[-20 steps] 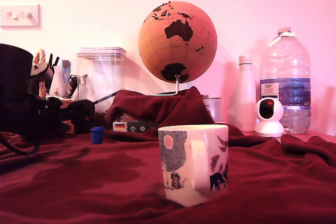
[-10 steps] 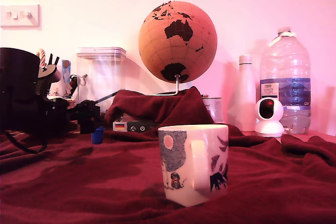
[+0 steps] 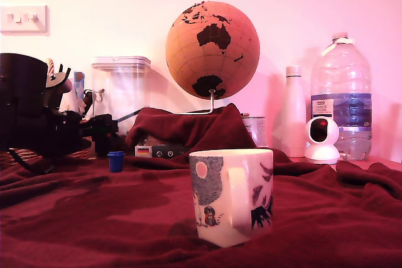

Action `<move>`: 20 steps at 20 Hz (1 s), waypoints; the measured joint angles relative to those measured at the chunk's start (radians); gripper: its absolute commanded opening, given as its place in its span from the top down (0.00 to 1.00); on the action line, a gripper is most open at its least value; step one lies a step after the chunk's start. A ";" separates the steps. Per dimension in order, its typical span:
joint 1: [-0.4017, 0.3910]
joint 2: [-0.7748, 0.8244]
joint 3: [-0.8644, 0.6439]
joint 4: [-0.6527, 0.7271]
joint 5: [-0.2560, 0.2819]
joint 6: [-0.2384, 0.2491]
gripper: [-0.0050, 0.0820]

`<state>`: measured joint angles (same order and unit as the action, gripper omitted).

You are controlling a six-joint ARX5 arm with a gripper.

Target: Pick up the coffee capsules on the table and drop them inside the coffee cup

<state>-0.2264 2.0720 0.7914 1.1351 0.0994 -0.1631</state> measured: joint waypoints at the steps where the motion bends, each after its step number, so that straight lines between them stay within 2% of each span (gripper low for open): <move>1: 0.000 0.002 0.005 -0.005 0.006 0.003 0.27; 7: 0.000 0.091 0.076 -0.023 0.011 0.006 0.27; 14: 0.000 0.131 0.164 -0.109 0.023 0.010 0.27; 20: 0.005 0.132 0.198 -0.151 0.023 0.043 0.27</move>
<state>-0.2214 2.2040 0.9897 0.9836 0.1226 -0.1204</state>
